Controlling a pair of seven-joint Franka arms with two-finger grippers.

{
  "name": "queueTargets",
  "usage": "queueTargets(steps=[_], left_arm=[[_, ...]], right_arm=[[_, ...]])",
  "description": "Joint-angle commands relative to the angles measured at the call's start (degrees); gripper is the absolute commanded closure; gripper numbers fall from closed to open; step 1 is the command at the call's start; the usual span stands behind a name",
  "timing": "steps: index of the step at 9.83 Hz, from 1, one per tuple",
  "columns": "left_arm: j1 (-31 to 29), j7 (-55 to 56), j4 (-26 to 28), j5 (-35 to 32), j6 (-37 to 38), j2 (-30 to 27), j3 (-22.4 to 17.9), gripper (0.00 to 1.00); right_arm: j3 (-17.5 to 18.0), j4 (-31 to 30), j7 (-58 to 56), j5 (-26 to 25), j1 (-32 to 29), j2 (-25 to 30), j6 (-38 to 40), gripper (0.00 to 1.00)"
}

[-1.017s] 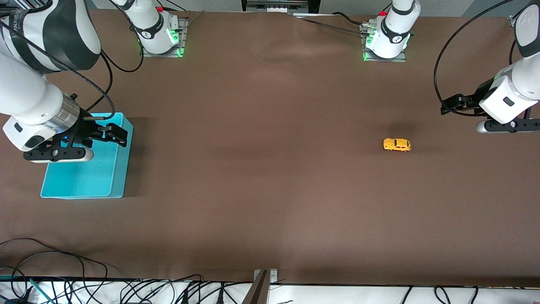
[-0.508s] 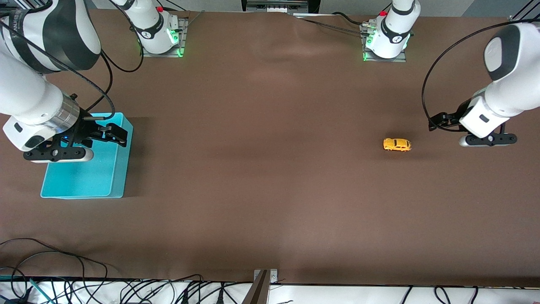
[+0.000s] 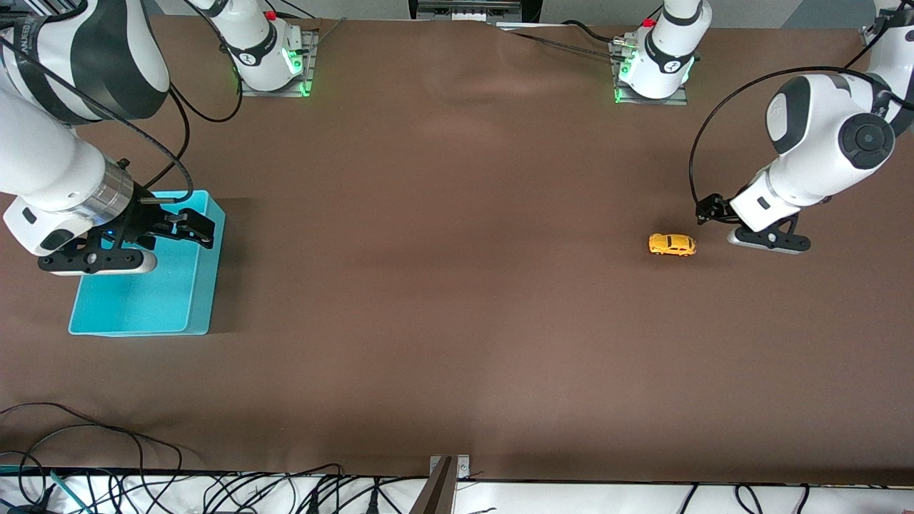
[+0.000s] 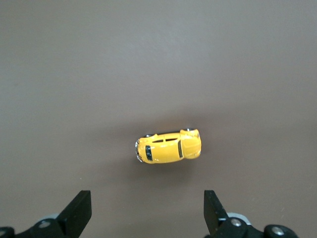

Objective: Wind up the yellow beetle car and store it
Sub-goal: 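Move the open left gripper over the yellow toy car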

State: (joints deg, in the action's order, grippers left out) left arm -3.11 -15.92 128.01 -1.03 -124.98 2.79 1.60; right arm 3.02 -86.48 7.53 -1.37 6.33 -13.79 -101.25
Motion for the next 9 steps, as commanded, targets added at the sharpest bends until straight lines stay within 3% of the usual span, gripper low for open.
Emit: queueTargets(steps=[1, 3, 5, 9], left_arm=[[-1.1, -13.5, 1.8, -1.1, -1.0, 0.1, 0.3, 0.0], [-1.1, -27.3, 4.2, -1.2, -3.7, 1.9, 0.3, 0.0], [-1.1, -38.7, 8.7, -1.2, -11.0, 2.4, 0.4, 0.0], [-0.5, -59.5, 9.2, -1.3, -18.6, 6.9, 0.4, 0.0]], right_arm=[[0.1, 0.4, -0.9, 0.8, -0.4, 0.4, 1.0, 0.0], [0.1, 0.4, -0.8, 0.8, -0.3, 0.5, 1.0, 0.0], [0.1, 0.4, -0.8, 0.8, -0.3, 0.4, 1.0, 0.0], [0.1, 0.4, -0.8, 0.8, -0.3, 0.4, 1.4, 0.0]])
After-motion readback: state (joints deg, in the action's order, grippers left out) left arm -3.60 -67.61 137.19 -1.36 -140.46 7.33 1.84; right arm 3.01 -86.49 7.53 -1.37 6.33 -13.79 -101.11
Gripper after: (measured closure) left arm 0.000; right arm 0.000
